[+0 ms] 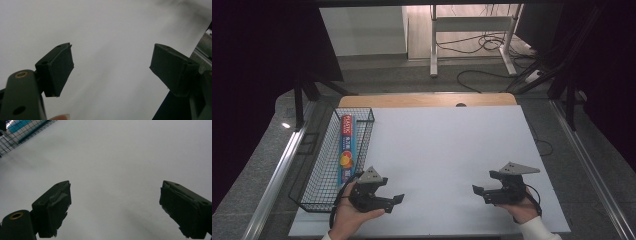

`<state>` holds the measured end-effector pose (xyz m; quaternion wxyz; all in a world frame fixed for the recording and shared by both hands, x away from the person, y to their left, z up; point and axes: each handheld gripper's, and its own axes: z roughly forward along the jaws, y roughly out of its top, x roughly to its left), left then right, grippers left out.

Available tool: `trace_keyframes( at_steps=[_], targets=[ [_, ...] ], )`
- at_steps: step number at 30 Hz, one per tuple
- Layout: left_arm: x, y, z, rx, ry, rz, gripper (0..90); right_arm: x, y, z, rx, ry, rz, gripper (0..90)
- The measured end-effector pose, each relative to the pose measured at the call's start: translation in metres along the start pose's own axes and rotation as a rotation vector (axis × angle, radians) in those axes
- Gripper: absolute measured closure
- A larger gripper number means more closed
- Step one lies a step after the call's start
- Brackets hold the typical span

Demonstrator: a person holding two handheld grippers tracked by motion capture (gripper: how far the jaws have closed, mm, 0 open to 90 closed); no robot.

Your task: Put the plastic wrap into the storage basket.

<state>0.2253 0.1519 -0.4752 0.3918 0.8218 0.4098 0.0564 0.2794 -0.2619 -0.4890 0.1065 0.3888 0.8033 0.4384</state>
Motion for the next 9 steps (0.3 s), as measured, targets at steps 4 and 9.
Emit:
trace_keyframes(
  at_steps=[4,9],
  targets=[
    [0.0001,-0.0009,0.0012,0.007,0.006,0.009,18.3,-0.0002,-0.0001,0.0000,-0.009,-0.008,-0.009,10.5],
    [0.0012,-0.0014,-0.0009,-0.012,0.013,0.001,18.3,-0.0021,0.0006,0.0020,-0.006,-0.008,-0.019,10.5]
  ],
)
